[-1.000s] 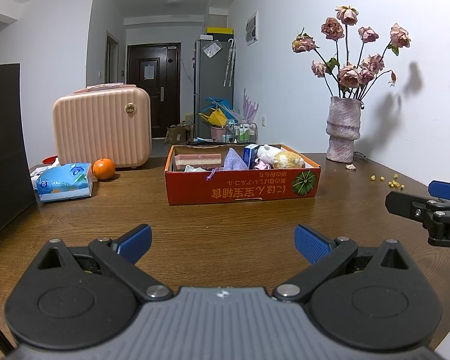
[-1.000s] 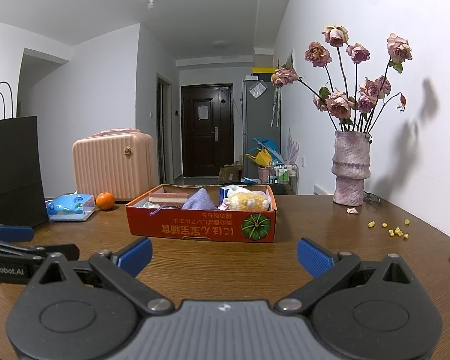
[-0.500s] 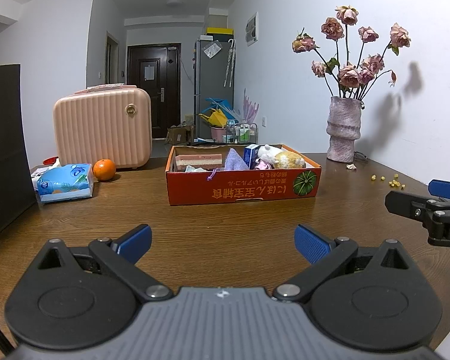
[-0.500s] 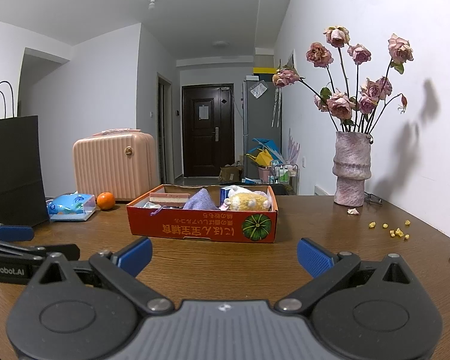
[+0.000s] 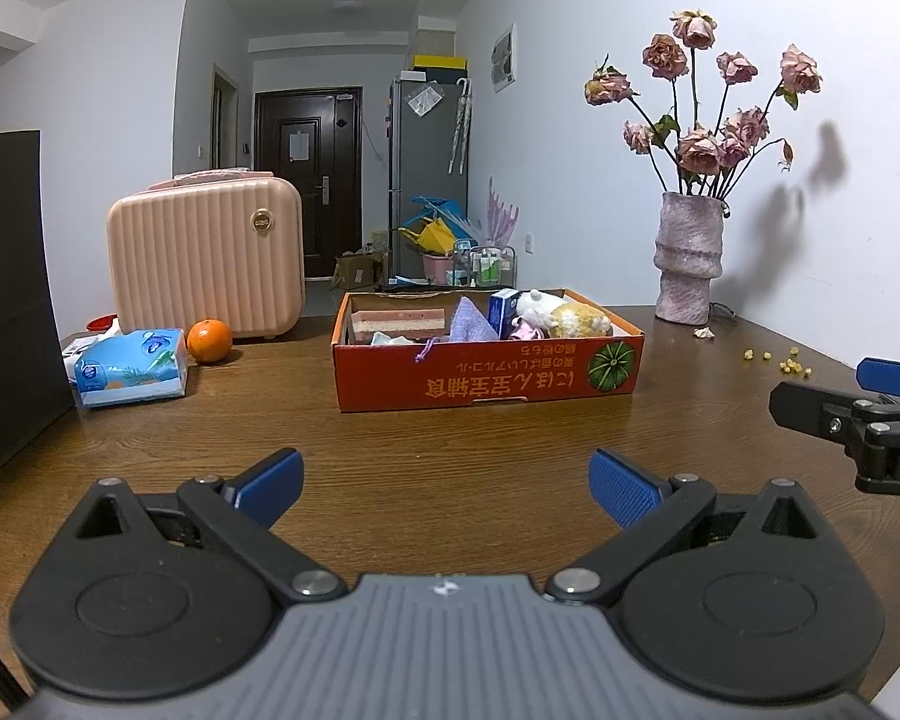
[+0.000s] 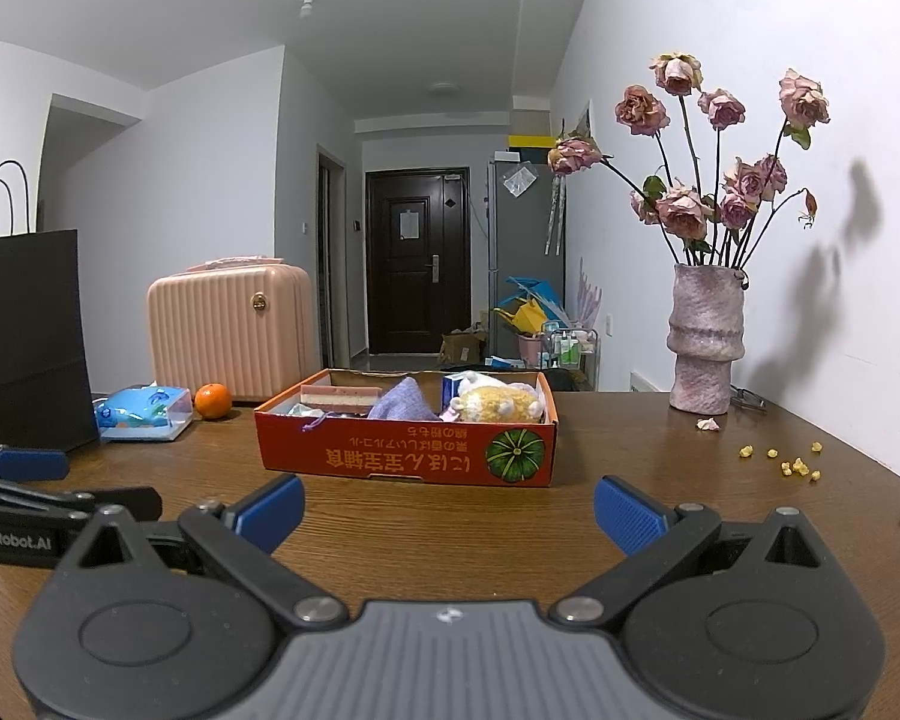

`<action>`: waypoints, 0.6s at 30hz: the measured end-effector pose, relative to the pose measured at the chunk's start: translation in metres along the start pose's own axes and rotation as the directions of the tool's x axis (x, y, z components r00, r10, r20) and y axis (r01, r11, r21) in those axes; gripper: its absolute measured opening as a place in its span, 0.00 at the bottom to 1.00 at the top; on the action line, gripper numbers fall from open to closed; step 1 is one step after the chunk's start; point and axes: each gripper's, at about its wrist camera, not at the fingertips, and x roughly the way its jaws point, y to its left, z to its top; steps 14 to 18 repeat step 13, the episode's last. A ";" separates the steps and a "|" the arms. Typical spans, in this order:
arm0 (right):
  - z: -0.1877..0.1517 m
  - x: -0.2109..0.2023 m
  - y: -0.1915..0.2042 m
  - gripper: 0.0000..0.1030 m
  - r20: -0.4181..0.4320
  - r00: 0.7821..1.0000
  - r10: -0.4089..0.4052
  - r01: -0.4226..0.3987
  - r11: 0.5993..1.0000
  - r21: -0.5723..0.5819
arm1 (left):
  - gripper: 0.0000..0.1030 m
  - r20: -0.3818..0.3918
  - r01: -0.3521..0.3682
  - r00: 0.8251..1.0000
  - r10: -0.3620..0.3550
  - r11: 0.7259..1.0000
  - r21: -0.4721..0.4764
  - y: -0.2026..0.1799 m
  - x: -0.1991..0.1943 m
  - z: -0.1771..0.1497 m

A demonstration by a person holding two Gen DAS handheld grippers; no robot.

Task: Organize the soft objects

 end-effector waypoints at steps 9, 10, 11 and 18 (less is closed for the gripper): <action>0.000 0.002 0.000 1.00 -0.004 1.000 -0.001 0.001 1.000 0.001 | 1.00 -0.003 0.001 1.000 -0.001 1.000 0.006 -0.001 0.002 0.001; 0.000 0.003 -0.001 1.00 -0.004 1.000 -0.001 0.001 1.000 0.001 | 1.00 -0.003 0.001 1.000 -0.001 1.000 0.005 -0.001 0.003 0.000; 0.000 0.004 -0.001 1.00 -0.005 1.000 -0.001 0.001 1.000 0.002 | 1.00 -0.001 0.002 1.000 -0.002 1.000 0.002 -0.001 0.002 0.000; -0.001 0.005 -0.002 1.00 -0.008 1.000 -0.001 0.001 1.000 0.003 | 1.00 -0.002 0.004 1.000 -0.004 1.000 -0.002 -0.001 0.003 0.000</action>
